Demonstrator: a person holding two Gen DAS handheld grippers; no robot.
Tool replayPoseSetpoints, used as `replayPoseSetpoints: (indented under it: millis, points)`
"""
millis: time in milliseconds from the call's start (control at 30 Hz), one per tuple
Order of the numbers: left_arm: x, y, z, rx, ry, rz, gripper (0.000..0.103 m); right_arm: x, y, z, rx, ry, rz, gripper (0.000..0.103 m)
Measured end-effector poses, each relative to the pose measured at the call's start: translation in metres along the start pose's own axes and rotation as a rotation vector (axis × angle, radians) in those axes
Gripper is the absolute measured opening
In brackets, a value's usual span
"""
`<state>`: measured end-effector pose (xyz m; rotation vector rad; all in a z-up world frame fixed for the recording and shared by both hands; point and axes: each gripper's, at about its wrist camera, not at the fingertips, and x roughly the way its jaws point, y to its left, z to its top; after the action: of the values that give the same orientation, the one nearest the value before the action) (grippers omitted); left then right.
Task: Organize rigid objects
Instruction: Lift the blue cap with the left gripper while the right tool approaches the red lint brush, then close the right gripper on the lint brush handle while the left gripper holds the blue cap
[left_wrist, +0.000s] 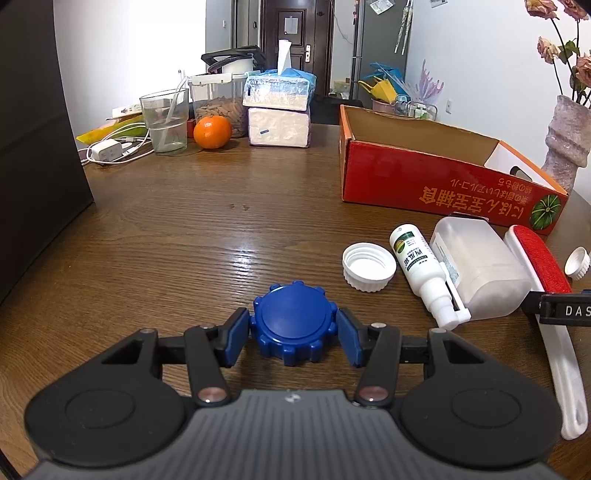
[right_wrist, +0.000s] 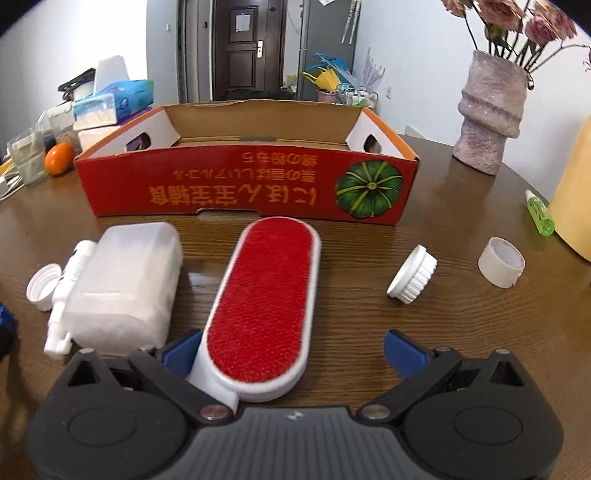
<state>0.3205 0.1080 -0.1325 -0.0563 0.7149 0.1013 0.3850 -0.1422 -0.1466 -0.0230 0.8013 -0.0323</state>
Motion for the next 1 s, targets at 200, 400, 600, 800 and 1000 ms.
replayPoseSetpoints:
  millis: [200,400,600,800,1000]
  points:
    - [0.0,0.001,0.0,-0.002,0.001,0.002,0.053,0.0,-0.002,-0.002,0.015,-0.037,0.057,0.084]
    - [0.0,0.001,-0.001,-0.005,-0.001,0.005,0.053,-0.008,0.002,-0.005,0.01,-0.074,0.087,0.055]
    - [0.0,0.001,-0.001,-0.005,-0.003,0.009,0.053,-0.012,-0.001,-0.009,0.035,-0.091,0.115,0.055]
    - [0.001,0.0,-0.001,0.003,-0.002,0.008,0.053,-0.021,-0.004,-0.011,0.042,-0.116,0.126,0.055]
    - [0.001,-0.005,0.0,0.025,-0.002,0.026,0.053,-0.032,-0.009,-0.011,0.036,-0.132,0.134,0.055]
